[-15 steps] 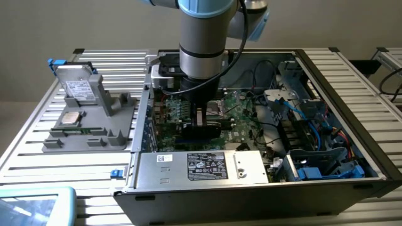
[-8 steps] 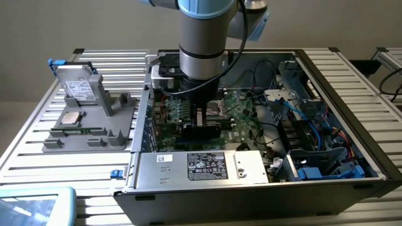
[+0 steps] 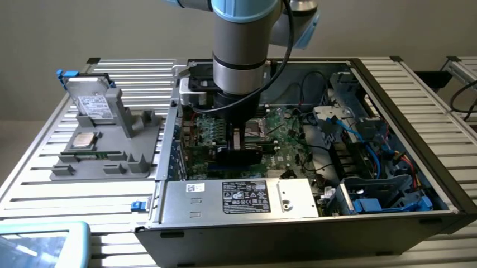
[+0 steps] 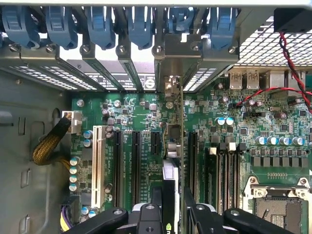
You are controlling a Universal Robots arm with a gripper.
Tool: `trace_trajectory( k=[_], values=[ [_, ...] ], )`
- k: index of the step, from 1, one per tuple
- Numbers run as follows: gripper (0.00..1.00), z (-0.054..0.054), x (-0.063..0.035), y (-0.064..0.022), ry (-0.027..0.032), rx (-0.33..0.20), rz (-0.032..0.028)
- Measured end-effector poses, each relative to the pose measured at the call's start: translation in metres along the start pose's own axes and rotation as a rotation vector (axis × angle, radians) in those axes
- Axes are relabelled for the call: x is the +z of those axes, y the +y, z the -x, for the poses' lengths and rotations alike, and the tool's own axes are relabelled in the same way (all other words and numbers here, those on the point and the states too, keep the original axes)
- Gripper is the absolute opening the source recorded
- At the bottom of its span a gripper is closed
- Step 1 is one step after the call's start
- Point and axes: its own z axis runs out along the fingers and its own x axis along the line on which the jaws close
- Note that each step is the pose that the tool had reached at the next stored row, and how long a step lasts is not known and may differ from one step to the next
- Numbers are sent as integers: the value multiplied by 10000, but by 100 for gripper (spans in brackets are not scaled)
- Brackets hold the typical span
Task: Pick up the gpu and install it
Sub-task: 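Insert the gpu into the slot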
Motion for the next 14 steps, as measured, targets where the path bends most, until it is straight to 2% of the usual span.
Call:
trace_trajectory(
  k=[14],
  values=[
    [27, 0, 3, 0, -3, 59, 0]
  ],
)
